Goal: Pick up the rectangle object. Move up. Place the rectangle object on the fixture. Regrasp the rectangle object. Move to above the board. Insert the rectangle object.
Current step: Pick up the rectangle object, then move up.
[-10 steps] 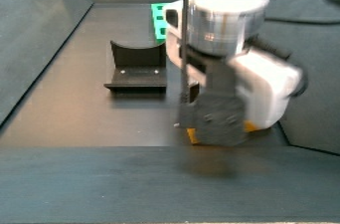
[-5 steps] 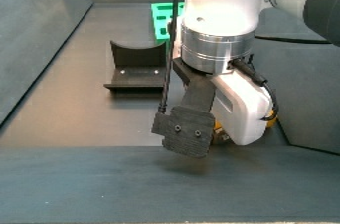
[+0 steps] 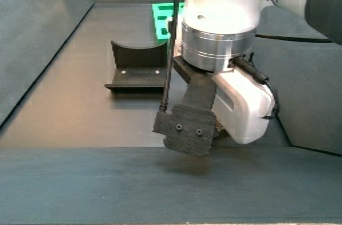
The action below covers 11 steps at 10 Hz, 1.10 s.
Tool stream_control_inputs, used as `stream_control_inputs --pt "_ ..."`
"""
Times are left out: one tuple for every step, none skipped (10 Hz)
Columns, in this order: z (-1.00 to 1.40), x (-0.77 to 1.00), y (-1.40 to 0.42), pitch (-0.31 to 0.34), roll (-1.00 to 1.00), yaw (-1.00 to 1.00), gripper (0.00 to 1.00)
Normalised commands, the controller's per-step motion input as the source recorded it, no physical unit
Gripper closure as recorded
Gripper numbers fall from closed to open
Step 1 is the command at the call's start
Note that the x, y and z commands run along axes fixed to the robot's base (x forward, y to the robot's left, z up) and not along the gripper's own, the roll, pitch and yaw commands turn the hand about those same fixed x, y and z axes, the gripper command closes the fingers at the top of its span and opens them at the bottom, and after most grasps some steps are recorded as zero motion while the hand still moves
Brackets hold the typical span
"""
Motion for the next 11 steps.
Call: stream_control_inputs --pt "0.0 0.0 0.0 0.0 0.0 0.0 1.0" --pt "0.0 0.0 0.0 0.0 0.0 0.0 1.0" --pt "0.0 0.0 0.0 0.0 0.0 0.0 1.0" --pt "0.0 0.0 0.0 0.0 0.0 0.0 1.0" --pt "0.0 0.0 0.0 0.0 0.0 0.0 1.0" --pt "0.0 0.0 0.0 0.0 0.0 0.0 1.0" --pt "0.83 0.0 0.0 0.0 0.0 0.0 1.0" --pt "0.83 0.0 0.05 -0.02 0.01 0.02 1.0" --pt "0.74 -0.01 0.03 -0.013 0.01 0.01 1.0" --pt "0.61 -0.02 0.02 -0.002 0.0 0.01 1.0" --pt "0.41 -0.02 0.0 0.008 -0.02 0.01 1.0"
